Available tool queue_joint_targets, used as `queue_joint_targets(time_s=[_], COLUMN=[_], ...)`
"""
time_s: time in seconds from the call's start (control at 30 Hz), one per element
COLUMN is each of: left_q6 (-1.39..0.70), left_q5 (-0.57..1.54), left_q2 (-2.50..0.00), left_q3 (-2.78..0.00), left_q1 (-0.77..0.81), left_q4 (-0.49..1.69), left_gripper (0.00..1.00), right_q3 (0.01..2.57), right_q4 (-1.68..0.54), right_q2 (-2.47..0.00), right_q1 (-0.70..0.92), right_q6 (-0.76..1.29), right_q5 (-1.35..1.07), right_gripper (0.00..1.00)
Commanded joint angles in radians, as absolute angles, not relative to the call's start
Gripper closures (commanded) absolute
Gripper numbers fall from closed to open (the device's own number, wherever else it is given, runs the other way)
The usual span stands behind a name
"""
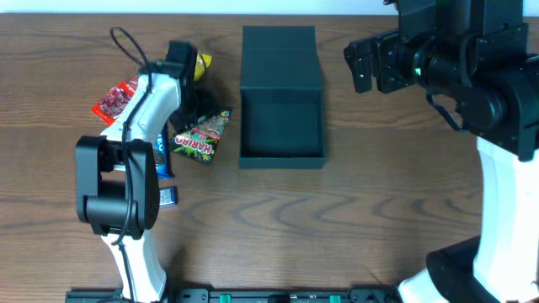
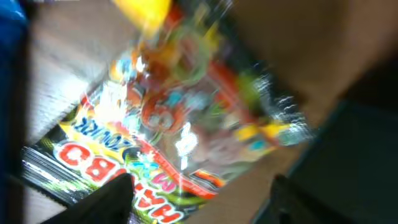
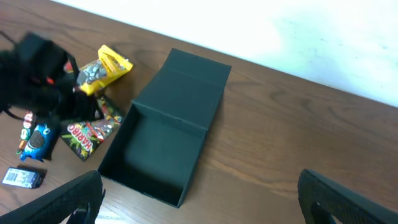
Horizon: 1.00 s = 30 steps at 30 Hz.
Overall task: Pack container
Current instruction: 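Reach the left gripper to the Haribo bag and grasp it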
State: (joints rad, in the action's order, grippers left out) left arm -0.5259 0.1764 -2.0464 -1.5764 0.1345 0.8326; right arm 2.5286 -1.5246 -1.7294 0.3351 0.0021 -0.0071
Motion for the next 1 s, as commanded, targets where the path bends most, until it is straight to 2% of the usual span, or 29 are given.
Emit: queue_joint_targets(time_s=[0.0, 0.3, 0.73, 0.97], left_q6=[-0.535, -0.539, -0.501, -0.479], left_q5=[0.103, 0.097, 0.153, 0.134], left_q2=[-2.048, -2.118, -2.352, -2.358], left_q3=[-1.666, -1.708, -1.882, -1.882], left_q1=[0.151, 0.151, 0.151, 0.151], left_q4=[0.869, 0.871, 1.038, 1.077], left_gripper=[0.22, 0.19, 0.19, 0.57], right_q3=[2.524, 2.524, 2.524, 2.524], right_q4=[-1.524, -1.508, -1.511, -1.511], right_q2=[-1.720, -1.720, -1.720, -1.720], right_q1=[0.332, 0.332, 0.332, 0.332], right_q6=[-0.017, -0.017, -0.017, -0.017], right_q5=[0.000, 0.000, 0.000, 0.000], right_gripper=[0.01, 0.01, 0.01, 0.01])
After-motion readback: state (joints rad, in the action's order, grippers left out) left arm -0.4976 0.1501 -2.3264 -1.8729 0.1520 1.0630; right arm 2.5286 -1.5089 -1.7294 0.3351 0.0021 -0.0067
